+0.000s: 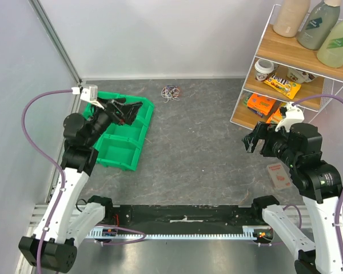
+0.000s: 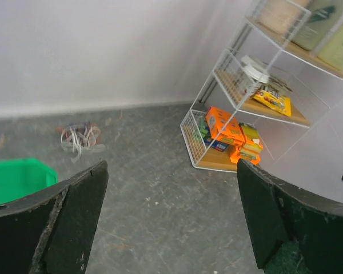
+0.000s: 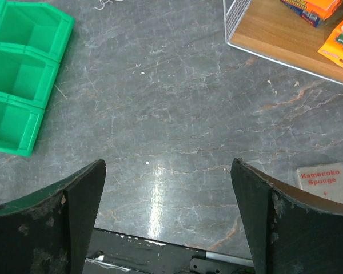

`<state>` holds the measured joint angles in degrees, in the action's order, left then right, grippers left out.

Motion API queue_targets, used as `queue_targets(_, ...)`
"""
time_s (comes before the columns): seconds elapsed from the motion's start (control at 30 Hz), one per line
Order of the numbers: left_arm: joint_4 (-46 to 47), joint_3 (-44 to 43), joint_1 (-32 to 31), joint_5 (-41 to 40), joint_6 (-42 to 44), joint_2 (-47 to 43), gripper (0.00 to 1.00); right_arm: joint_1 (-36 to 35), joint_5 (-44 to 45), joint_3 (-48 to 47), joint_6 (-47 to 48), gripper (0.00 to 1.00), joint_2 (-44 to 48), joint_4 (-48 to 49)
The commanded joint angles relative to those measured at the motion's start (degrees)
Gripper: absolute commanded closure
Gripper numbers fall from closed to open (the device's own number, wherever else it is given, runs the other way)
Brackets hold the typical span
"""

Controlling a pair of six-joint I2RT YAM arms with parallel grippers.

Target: Untangle the cables

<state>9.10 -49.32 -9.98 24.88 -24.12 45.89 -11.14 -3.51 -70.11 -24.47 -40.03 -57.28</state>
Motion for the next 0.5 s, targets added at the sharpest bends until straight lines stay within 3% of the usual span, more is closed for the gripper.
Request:
queue_targets(0.0,-15.0,-6.9,0.3,-13.9,-19.1,4.8,0.01,-0.3,-1.0,0.2,-0.8,0.02,0.0,0.1)
queue_targets(0.07,-29.4,-11.9,1.4,-20.6,-32.2,8.9,0.01,-0.1,-0.4,0.3,-0.6,0.02,-0.3,0.0)
queue_targets(0.1,-32.5,-12.5,2.8,-18.6,-37.4,10.7,0.01,-0.2,-0.1,0.1,-0.5,0.02,-0.5,0.0)
queue_targets(0.13,-28.9,-10.8,5.6,-12.9,-39.3,12.0,0.01,-0.2,0.0,-0.1,-0.5,0.02,-0.8,-0.1)
queue_targets(0.2,-12.0,-2.9,7.8,-2.7,-45.0,13.8,0.01,-0.1,0.0,0.0,-0.6,0.02,-1.4,0.1)
queue_targets(0.27,-1.6,1.8,6.7,-6.2,-49.7,15.2,0.01,-0.3,0.0,-0.1,-0.8,0.02,-2.2,0.2)
queue_targets(0.33,1.3,0.8,4.0,-13.1,-43.8,17.6,0.01,-0.2,0.2,-0.1,-1.0,0.02,-3.3,0.2)
queue_targets(0.47,-8.7,-14.1,-2.8,-24.3,-26.1,31.7,0.01,-0.3,2.2,-0.7,-3.6,0.02,-5.8,0.1)
